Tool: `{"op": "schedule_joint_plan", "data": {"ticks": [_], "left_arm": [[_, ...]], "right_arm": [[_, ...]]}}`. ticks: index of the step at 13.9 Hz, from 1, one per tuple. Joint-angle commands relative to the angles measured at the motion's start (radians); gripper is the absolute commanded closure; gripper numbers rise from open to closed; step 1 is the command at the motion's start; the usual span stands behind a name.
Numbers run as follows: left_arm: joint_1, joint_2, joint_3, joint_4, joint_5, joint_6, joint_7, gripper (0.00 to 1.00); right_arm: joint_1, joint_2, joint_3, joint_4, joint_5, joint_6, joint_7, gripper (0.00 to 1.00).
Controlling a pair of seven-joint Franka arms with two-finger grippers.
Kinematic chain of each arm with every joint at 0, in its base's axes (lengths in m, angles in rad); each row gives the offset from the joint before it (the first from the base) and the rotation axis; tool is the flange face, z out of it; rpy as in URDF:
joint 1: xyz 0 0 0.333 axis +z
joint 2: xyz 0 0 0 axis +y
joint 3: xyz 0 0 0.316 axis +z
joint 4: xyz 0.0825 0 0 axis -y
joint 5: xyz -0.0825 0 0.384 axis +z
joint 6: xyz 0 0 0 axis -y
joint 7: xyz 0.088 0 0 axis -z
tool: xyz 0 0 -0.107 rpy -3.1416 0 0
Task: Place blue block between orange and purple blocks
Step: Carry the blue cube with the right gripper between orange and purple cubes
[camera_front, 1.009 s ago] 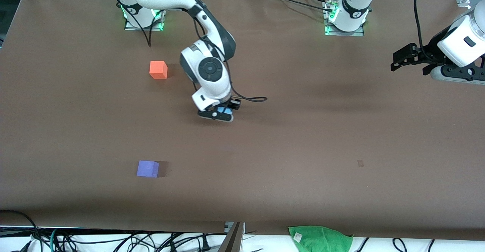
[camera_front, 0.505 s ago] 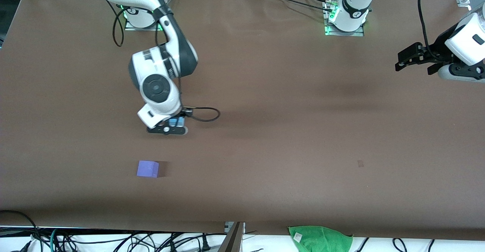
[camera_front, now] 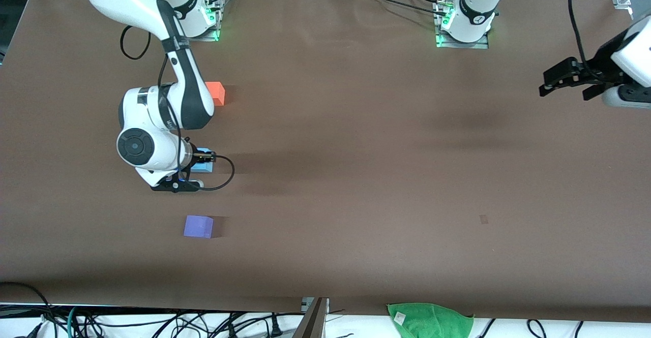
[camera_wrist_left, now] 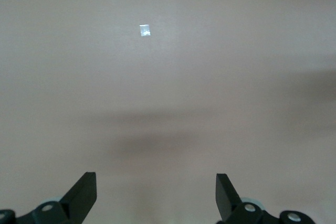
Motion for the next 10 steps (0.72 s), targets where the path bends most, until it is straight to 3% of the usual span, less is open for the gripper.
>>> {"op": "schedule_joint_plan", "data": {"ticks": [1, 3, 10], "left_arm": [[-0.043, -0.007, 0.052, 0.003, 0.009, -0.017, 0.011, 0.0], [-0.034, -0.005, 0.044, 0.008, 0.009, -0.019, 0.013, 0.0], [-0.037, -0.03, 0.032, 0.015, 0.001, -0.115, 0.022, 0.0]], "right_arm": [[0.011, -0.065, 0.006, -0.168, 0.016, 0.153, -0.018, 0.69], [0.013, -0.068, 0.009, -0.24, 0.016, 0.254, -0.018, 0.69], [0.013, -0.067, 0.031, -0.348, 0.018, 0.406, -0.02, 0.69]]}}
